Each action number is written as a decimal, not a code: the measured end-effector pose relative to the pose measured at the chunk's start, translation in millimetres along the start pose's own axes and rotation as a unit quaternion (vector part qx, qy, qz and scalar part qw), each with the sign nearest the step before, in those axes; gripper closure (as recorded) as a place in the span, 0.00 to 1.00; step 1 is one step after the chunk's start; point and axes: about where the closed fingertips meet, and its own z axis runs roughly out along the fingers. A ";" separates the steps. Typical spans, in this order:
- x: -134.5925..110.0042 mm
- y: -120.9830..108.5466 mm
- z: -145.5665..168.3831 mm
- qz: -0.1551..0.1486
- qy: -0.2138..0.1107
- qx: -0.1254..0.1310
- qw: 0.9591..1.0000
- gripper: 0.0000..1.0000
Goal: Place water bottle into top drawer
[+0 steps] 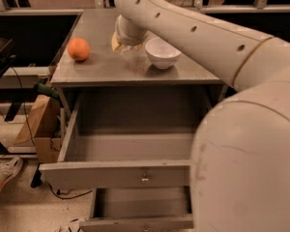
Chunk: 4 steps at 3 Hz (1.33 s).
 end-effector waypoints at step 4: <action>77.2 -66.0 -94.9 -0.002 -0.051 -0.264 0.963 1.00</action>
Offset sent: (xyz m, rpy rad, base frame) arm -0.1017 -0.1234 0.0523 0.2157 -0.2384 0.4907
